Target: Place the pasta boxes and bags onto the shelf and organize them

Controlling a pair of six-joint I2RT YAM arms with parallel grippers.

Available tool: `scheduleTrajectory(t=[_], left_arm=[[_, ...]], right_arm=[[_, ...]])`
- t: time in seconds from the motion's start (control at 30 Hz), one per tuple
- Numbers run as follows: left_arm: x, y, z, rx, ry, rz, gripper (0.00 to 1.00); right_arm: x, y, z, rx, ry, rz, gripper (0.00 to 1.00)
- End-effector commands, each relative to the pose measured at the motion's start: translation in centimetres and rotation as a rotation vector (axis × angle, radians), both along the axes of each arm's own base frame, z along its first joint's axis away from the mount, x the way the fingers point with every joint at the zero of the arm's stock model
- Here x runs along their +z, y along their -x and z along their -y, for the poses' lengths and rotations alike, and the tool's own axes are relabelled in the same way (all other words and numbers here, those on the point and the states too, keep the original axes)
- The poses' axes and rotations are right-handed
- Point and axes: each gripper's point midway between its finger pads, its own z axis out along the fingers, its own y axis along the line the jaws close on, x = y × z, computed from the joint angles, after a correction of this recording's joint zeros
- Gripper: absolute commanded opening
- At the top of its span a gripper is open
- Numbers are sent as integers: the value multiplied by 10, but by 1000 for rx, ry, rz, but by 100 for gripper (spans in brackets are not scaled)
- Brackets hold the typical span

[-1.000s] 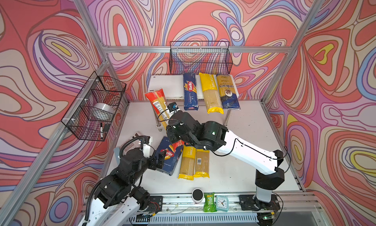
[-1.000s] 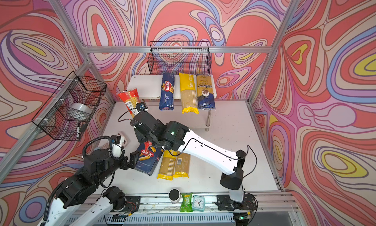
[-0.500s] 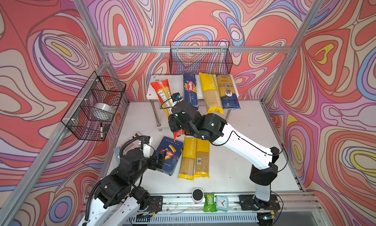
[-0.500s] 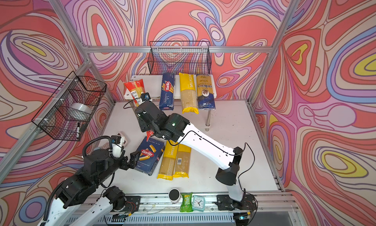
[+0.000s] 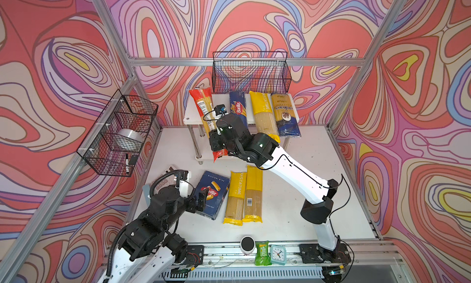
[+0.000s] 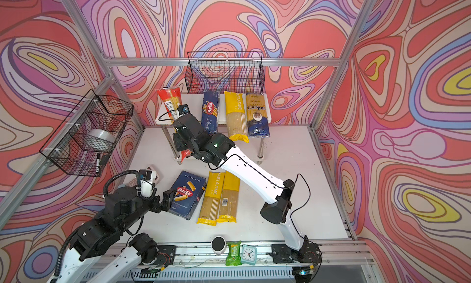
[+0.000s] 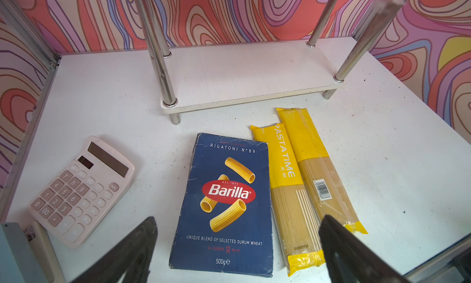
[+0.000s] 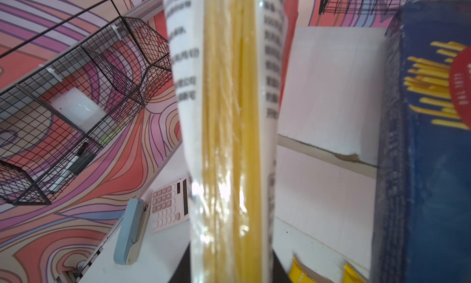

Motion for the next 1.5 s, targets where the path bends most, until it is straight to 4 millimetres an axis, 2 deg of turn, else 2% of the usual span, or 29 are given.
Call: scheduleTrajectory(t=[0.0, 0.1, 0.23, 0.4, 0.73, 1.1, 1.27, 1.47], left_arm=[[-5, 1, 0, -10, -20, -21, 100], [-5, 1, 1, -13, -22, -21, 100], [-4, 2, 1, -17, -17, -18, 100], [-4, 3, 2, -19, -10, -17, 100], [-7, 1, 5, -30, -19, -35, 100], [-9, 0, 4, -25, -25, -41, 100], [-9, 0, 4, -25, -25, -43, 100], [-10, -1, 4, -21, -30, -47, 100]], right_arm=[[74, -15, 6, -40, -181, 176, 0], [75, -20, 0, -27, -204, 183, 0], [75, -33, 2, -51, -228, 185, 0], [70, -50, 12, -86, -240, 173, 0], [44, -83, 30, -141, -244, 92, 1], [36, -101, 43, -178, -274, 65, 4], [32, -111, 47, -190, -288, 52, 12], [17, -118, 45, -182, -299, 3, 31]])
